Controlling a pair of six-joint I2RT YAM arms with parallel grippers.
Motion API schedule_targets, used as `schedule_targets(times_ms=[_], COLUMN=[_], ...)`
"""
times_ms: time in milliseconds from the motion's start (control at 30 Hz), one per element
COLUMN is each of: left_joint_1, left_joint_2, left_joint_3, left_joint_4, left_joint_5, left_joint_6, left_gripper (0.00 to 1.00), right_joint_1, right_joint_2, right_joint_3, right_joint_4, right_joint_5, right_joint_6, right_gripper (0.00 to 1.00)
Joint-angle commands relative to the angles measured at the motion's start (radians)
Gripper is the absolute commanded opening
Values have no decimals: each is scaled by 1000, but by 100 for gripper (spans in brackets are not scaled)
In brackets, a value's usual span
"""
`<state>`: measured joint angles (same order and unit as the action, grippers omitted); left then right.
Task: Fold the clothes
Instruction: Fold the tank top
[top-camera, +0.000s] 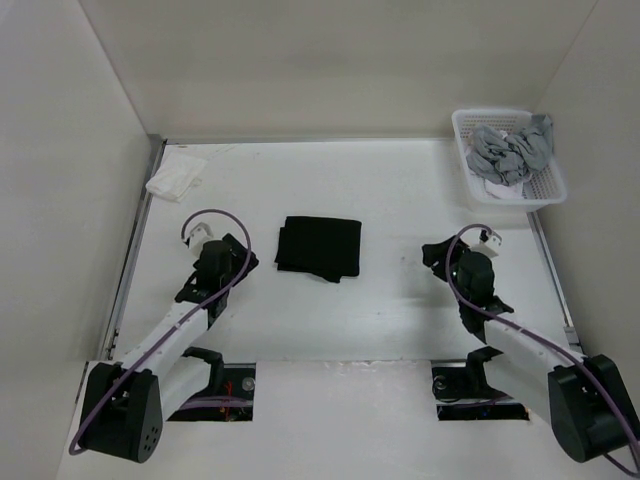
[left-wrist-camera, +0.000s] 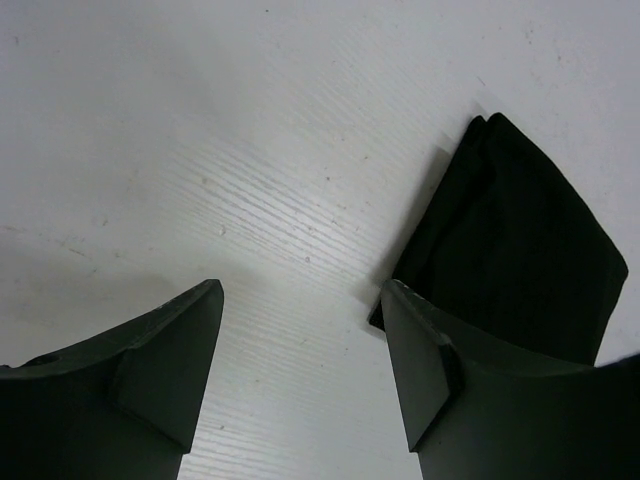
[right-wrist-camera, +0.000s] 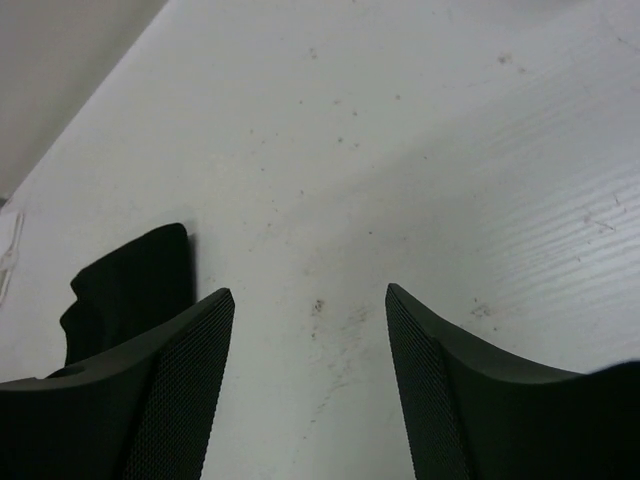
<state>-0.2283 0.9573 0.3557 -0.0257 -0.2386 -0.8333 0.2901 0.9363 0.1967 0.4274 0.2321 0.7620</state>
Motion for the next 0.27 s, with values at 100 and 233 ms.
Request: schedule_targets(times_ms=[100, 233], left_joint_1=[-21, -32], left_joint_2=[47, 69], left_joint_3=[61, 58], left_joint_4=[84, 105], left_joint_5=[22, 18], left_joint_6=[25, 39], left_gripper=[62, 64], right_joint_1=[-10, -6], right_joint_2=[16, 30], right_joint_3=[7, 12], right_joint_4=[42, 45], right_joint_5=[-25, -25], right_joint_6=[19, 14], right_gripper=[50, 52])
